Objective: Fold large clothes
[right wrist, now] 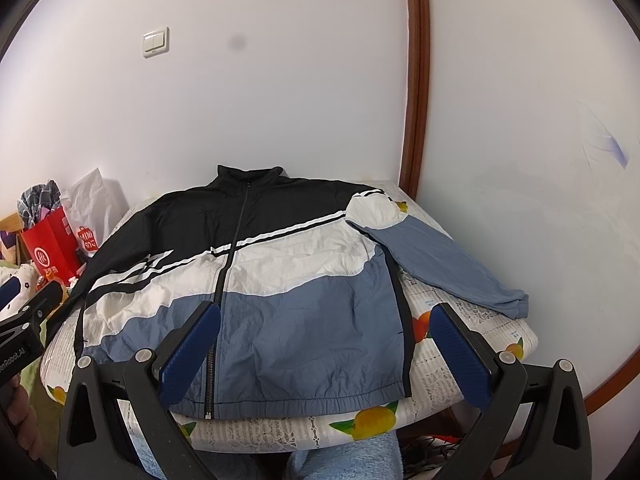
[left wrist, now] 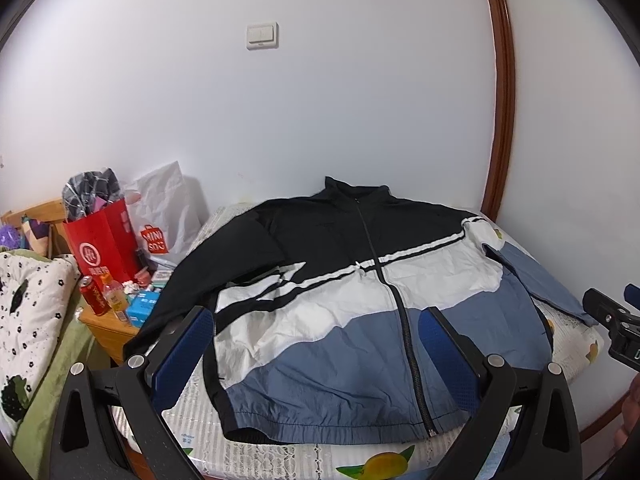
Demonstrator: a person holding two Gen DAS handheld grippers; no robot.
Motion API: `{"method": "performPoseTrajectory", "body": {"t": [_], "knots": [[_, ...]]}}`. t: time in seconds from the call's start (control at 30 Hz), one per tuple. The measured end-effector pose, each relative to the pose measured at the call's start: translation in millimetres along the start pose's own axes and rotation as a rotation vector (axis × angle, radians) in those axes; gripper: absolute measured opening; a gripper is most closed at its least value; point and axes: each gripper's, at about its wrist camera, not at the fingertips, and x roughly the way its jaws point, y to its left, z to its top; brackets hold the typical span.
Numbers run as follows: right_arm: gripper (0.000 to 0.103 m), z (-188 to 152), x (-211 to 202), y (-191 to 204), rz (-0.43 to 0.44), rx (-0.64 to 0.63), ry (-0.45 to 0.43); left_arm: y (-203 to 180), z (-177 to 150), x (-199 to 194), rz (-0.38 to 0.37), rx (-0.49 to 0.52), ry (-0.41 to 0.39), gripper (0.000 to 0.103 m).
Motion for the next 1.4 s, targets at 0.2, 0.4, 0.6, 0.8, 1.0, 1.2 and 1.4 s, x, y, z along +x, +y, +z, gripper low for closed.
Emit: {"method": "performPoseTrajectory", "body": {"t": [0.2, 0.4, 0.6, 0.8, 1.0, 1.2, 1.4], "knots": [[0.103, 1.6, 13.6, 4.2, 0.006, -0.002, 0.025, 7.8, -1.5, 19.0, -0.016, -0.03, 0.025, 0.102], [0.103, 2.2, 42.8, 6.4, 0.005, -0.001, 0.053, 22.6, -3.6, 47.3, -0.059, -0.046, 0.103, 0.102], [0.103, 4.9, 84.3, 12.8, -0.006, -0.025, 0.103, 46.8, -1.2, 82.7, 0.008, -0.05, 0.17, 0.102], [0.102, 7.5, 125.5, 16.9, 0.041, 0.017, 0.149, 81.6, -5.1, 114.1, 0.044, -0.083, 0.216, 0.1], [0.097, 12.6, 157.0, 34.3, 0.058, -0.015, 0.158, 128.6, -19.7, 142.5, 0.118, -0.115, 0.273, 0.1], [0.095, 16.0, 185.0, 58.2, 0.078, -0.047, 0.19, 166.3, -31.3, 168.5, 0.176, -0.137, 0.316, 0.1], [0.095, 12.1, 199.8, 80.3, 0.06, -0.089, 0.223, 198.0, -43.2, 190.4, 0.198, -0.158, 0.356, 0.094]]}}
